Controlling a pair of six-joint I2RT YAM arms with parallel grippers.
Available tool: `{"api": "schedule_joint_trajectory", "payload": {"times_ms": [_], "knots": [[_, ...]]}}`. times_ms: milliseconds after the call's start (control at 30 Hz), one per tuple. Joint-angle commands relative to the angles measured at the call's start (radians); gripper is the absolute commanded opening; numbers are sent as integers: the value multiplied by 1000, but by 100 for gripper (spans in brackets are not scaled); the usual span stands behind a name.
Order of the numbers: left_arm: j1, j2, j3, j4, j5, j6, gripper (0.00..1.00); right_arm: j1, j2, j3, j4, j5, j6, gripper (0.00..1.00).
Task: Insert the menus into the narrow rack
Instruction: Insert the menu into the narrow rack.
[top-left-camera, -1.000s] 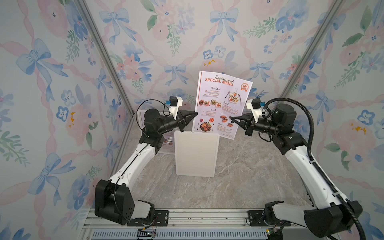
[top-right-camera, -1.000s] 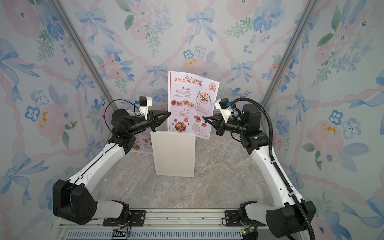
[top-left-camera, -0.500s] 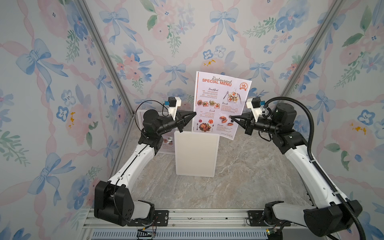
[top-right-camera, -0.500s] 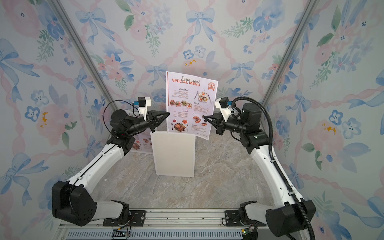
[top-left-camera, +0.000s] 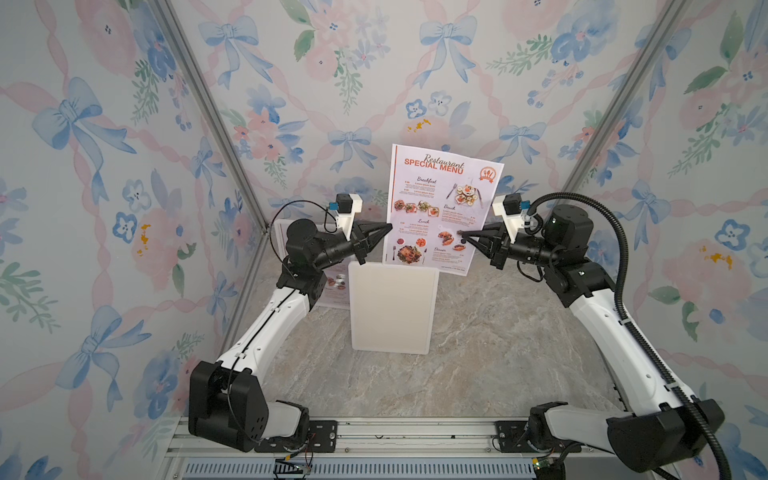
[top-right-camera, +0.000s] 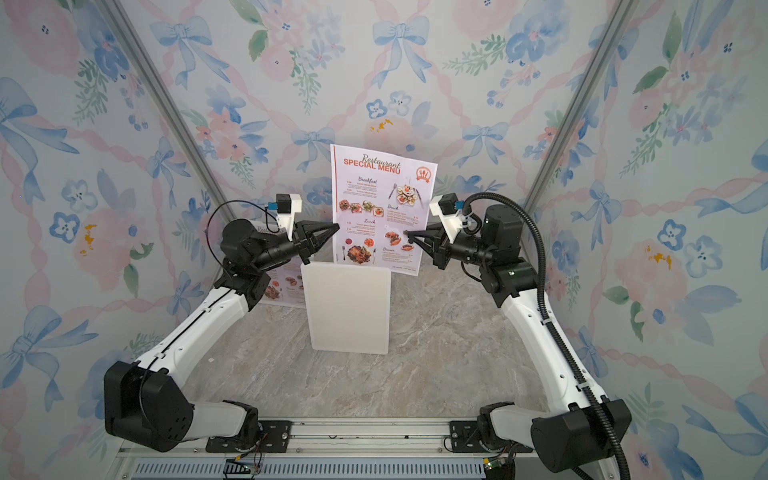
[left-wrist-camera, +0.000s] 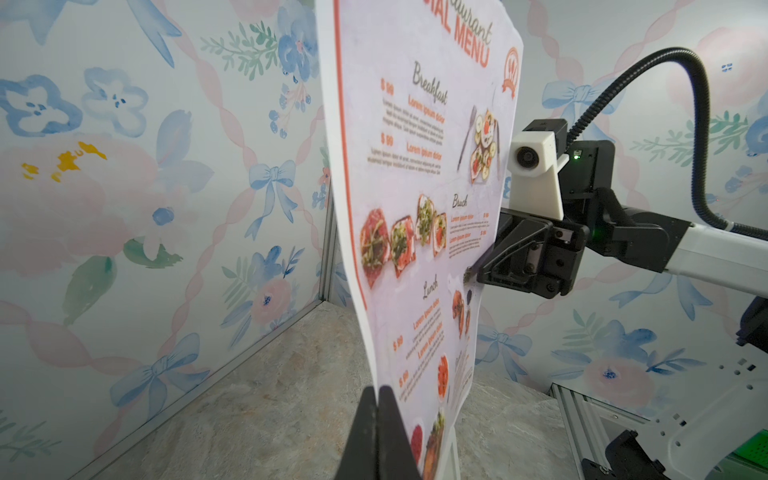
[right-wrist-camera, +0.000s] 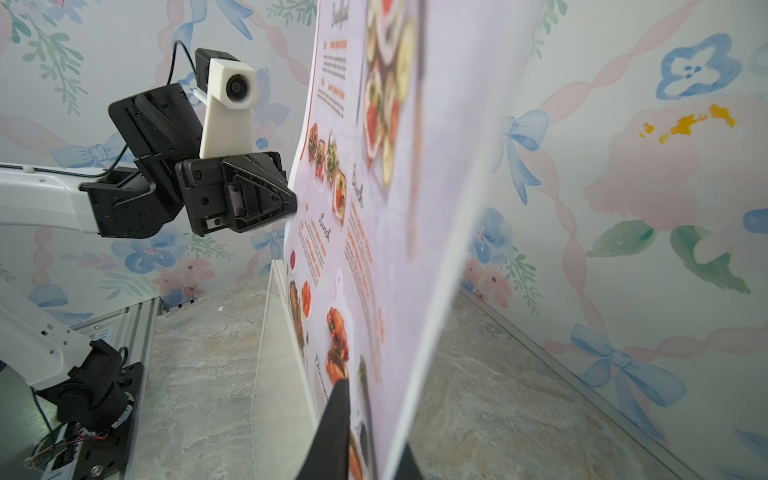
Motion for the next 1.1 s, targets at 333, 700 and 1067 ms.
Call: {"api": "schedule_joint_trajectory", "payload": {"times_ms": [333, 700, 1067], "knots": [[11, -8, -30, 10, -33, 30, 0, 22, 20, 33, -15, 9, -4, 13], [6, 27, 20, 11, -30, 16, 10, 25, 9, 25, -27, 20, -13, 11], [-15, 25, -5, 11, 6, 10, 40, 28, 7, 25, -41, 14, -30, 2]]}}
